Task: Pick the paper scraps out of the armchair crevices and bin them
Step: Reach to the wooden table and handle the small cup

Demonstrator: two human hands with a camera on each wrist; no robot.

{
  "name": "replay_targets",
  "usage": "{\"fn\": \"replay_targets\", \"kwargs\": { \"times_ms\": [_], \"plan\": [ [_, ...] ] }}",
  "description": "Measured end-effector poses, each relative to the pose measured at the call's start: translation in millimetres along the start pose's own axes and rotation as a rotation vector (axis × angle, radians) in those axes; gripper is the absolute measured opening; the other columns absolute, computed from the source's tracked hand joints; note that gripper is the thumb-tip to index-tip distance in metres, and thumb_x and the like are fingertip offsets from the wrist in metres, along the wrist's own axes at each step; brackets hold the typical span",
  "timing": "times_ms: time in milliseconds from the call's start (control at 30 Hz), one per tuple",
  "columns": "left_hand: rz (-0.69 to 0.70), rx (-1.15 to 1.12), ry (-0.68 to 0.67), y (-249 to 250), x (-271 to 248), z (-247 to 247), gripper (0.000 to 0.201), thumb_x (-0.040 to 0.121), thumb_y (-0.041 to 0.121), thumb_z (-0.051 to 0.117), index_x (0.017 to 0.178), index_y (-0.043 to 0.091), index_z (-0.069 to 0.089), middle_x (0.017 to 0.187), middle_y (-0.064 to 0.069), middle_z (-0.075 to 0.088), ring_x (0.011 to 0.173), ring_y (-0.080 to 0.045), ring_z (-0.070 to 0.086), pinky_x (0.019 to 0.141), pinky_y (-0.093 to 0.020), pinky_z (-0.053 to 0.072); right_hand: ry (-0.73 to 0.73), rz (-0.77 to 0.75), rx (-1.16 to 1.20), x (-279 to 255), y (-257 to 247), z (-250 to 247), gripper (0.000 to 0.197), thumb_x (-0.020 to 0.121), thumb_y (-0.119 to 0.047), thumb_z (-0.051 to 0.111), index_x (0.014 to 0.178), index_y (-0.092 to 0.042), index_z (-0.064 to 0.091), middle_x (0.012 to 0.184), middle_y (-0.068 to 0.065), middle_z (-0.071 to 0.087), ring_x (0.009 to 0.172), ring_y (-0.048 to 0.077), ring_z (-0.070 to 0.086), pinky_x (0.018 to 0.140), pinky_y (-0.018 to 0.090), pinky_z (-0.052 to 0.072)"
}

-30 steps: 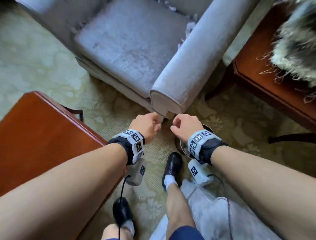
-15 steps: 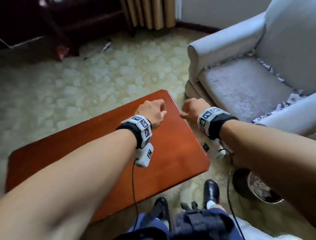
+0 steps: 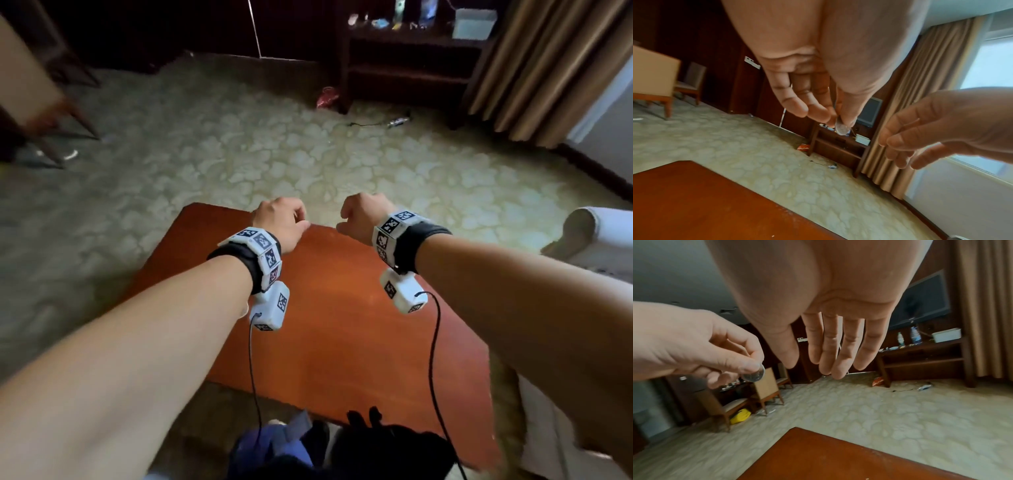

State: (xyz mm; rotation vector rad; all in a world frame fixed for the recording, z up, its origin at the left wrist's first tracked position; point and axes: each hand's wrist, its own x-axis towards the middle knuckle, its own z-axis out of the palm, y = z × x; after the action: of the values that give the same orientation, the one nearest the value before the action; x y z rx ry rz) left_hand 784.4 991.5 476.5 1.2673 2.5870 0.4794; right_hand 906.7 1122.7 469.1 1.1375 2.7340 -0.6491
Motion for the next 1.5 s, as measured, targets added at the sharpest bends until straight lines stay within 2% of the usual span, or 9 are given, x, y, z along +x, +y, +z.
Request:
{"fn": "replay_targets", "kwargs": {
  "times_ms": [167,333,533,667,833,967,1100,1200,1500],
  "plan": [
    [-0.147,-0.027,0.026,-73.6,3.4,-6.3,0.013,0.087,0.034,0.07,0.08,0.024,0.07,0.078,0.005,0.068,0.073,-0.016,0.056,0.061,-0.023,0.036,-0.083,-0.068,-0.044,36.0,-68.1,32.4,0.017,0.085,-0.026,0.06,0.096,-0.017,0.069,0.09,0.008,0.067,0.075,0.026,0.065,0.071,0.031,0.058],
    [-0.232,-0.056,-0.064,-152.5,30.4,11.9,0.009,0.089,0.029,0.068,0.084,0.023,0.071,0.085,0.002,0.07,0.08,-0.017,0.053,0.059,-0.024,0.036,-0.2,-0.036,0.005,85.3,-104.5,87.9,0.02,0.083,-0.034,0.063,0.094,-0.019,0.066,0.09,0.004,0.064,0.075,0.023,0.062,0.063,0.026,0.052],
    [-0.287,-0.089,-0.261,-255.9,74.5,72.7,0.01,0.092,0.023,0.064,0.086,0.023,0.071,0.093,0.0,0.07,0.105,-0.025,0.049,0.07,-0.029,0.037,-0.28,0.118,0.088,147.2,-126.6,176.1,0.028,0.082,-0.04,0.066,0.106,-0.025,0.062,0.099,0.003,0.066,0.085,0.024,0.064,0.073,0.029,0.053],
    [-0.357,-0.105,-0.395,-322.2,93.8,120.7,0.009,0.089,0.024,0.066,0.081,0.026,0.069,0.083,0.005,0.068,0.101,-0.023,0.052,0.072,-0.028,0.04,-0.334,0.2,0.109,185.7,-144.8,242.5,0.029,0.081,-0.042,0.065,0.107,-0.03,0.062,0.098,0.003,0.067,0.083,0.025,0.065,0.074,0.028,0.053],
    [-0.406,-0.105,-0.48,-389.3,110.6,186.7,0.008,0.09,0.026,0.065,0.084,0.027,0.07,0.096,-0.001,0.071,0.093,-0.02,0.041,0.07,-0.029,0.036,-0.376,0.262,0.127,223.7,-157.4,323.9,0.028,0.081,-0.041,0.062,0.107,-0.03,0.063,0.097,0.006,0.066,0.081,0.027,0.063,0.067,0.025,0.045],
    [-0.428,-0.078,-0.537,-419.5,107.7,238.9,0.005,0.088,0.027,0.07,0.085,0.025,0.072,0.101,-0.005,0.071,0.091,-0.022,0.045,0.07,-0.03,0.037,-0.432,0.276,0.131,232.3,-150.5,381.0,0.027,0.08,-0.042,0.062,0.103,-0.028,0.062,0.095,0.003,0.07,0.082,0.024,0.065,0.072,0.027,0.053],
    [-0.479,-0.073,-0.556,-439.5,101.6,289.9,0.01,0.091,0.021,0.066,0.084,0.024,0.073,0.105,-0.008,0.07,0.111,-0.028,0.05,0.075,-0.032,0.038,-0.454,0.277,0.096,229.9,-131.1,422.4,0.025,0.08,-0.042,0.062,0.1,-0.027,0.062,0.093,0.002,0.07,0.084,0.024,0.066,0.079,0.032,0.056],
    [-0.482,-0.082,-0.556,-445.8,95.8,315.0,0.014,0.094,0.015,0.061,0.088,0.019,0.074,0.106,-0.007,0.07,0.114,-0.028,0.049,0.071,-0.03,0.036,-0.468,0.279,0.076,225.3,-118.4,441.8,0.026,0.08,-0.042,0.062,0.101,-0.027,0.062,0.093,0.001,0.07,0.085,0.023,0.066,0.08,0.033,0.056],
    [-0.384,-0.049,-0.551,-441.3,100.0,303.6,0.024,0.092,0.008,0.052,0.094,0.027,0.066,0.102,-0.007,0.07,0.113,-0.027,0.047,0.076,-0.031,0.038,-0.387,0.298,0.13,214.0,-109.9,429.1,0.025,0.08,-0.041,0.062,0.1,-0.026,0.062,0.094,0.002,0.07,0.083,0.023,0.067,0.079,0.034,0.057]
  ]
}}
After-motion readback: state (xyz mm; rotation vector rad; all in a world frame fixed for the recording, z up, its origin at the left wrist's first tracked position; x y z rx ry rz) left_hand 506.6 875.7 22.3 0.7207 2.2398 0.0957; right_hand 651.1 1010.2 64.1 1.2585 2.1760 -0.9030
